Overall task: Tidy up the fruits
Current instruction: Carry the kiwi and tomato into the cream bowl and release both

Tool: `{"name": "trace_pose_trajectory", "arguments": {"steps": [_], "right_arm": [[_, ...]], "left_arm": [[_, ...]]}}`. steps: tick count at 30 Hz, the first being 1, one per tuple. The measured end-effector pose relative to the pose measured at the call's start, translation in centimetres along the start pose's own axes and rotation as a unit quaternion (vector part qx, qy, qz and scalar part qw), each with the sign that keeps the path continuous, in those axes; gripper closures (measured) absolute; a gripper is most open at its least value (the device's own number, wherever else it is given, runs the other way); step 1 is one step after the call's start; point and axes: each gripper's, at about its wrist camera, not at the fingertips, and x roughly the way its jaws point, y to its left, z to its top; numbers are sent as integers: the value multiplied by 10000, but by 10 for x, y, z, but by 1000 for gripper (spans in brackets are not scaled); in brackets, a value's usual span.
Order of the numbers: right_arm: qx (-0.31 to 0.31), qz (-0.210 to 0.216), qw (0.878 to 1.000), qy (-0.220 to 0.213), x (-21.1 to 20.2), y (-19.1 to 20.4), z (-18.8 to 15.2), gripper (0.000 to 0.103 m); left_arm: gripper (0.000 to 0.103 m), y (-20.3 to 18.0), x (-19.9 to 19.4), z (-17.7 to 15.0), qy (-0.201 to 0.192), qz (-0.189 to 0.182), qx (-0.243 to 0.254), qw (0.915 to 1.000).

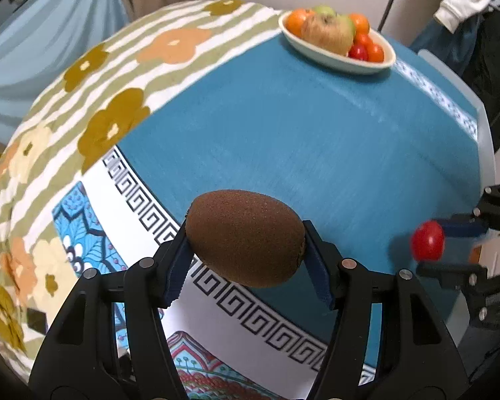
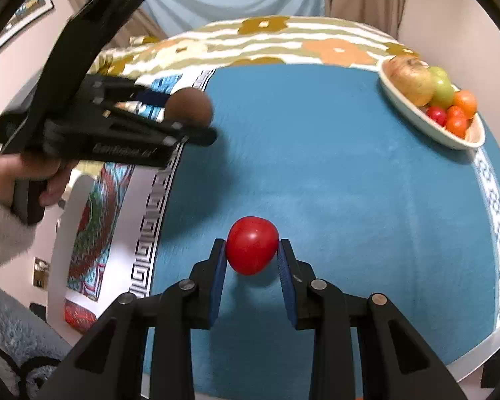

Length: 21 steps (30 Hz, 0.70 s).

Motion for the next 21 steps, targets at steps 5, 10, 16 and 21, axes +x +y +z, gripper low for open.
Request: {"name": "trace_pose_trajectory", "arguments": {"steps": [5, 10, 16, 21], "right_arm": [[126, -6, 9996, -266, -24, -31, 15, 75], [27, -41, 9991, -428, -40, -76, 40, 75], [-104, -108, 9984, -548, -58, -141, 63, 75], [-259, -143, 9976, -622, -62, -188, 81, 75]], "left_arm": [[37, -16, -18, 24, -186, 114, -264, 9994], [37, -37, -26, 59, -375, 225, -647, 9969], [37, -72, -22, 105, -580, 241, -992, 9931], [37, -103, -3, 140, -643, 231, -1144, 9911]]}}
